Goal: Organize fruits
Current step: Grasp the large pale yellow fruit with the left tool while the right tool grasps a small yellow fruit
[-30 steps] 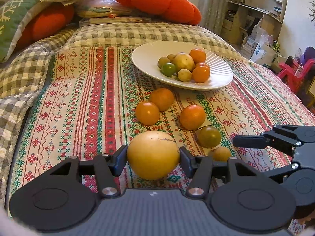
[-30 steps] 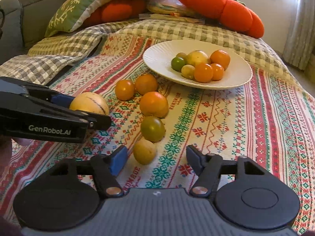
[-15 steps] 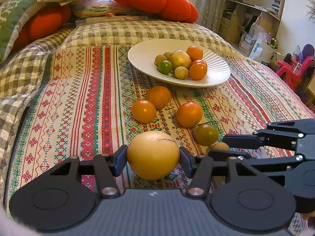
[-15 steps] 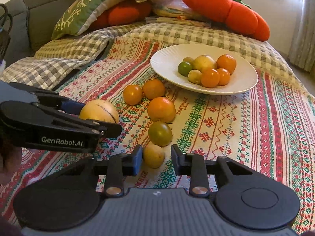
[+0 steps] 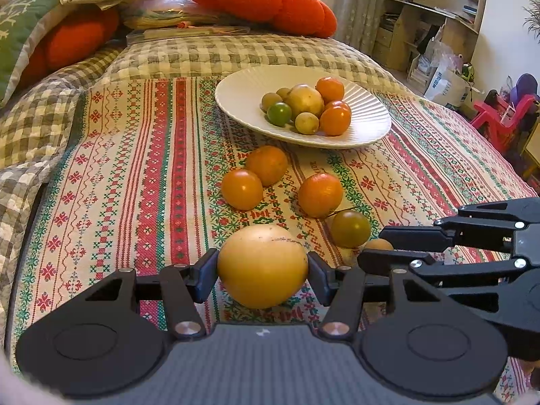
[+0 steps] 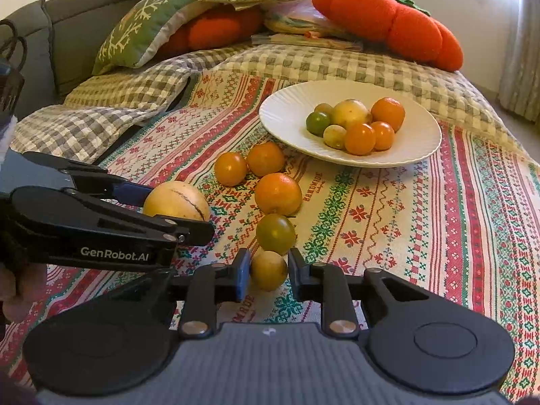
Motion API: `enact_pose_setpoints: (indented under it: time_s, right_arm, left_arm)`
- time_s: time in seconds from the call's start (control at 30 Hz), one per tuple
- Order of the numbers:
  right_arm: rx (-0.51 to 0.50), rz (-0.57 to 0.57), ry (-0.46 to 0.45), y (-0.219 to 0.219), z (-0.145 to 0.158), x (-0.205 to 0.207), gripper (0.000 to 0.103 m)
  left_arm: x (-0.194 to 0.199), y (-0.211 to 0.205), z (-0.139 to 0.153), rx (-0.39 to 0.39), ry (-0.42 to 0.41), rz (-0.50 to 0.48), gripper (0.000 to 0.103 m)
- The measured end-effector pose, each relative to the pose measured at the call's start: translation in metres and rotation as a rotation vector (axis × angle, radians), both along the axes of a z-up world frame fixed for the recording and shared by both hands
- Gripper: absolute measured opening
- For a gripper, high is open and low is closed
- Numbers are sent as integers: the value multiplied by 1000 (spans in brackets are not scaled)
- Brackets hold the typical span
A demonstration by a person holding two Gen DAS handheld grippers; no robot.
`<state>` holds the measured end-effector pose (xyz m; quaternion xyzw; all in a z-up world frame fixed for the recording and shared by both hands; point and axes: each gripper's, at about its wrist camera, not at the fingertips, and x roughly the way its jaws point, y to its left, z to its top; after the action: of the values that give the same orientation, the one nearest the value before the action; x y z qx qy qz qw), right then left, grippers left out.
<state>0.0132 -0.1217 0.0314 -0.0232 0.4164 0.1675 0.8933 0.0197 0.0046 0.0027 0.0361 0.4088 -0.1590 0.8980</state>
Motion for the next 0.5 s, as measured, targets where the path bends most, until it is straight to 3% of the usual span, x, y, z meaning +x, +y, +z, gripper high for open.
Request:
enact_pose_setpoints:
  time_s: [0.5]
  right_arm:
    - [51, -58, -37, -13, 14, 4, 22]
  left_arm:
    - [0, -4, 11, -34, -24, -19, 49]
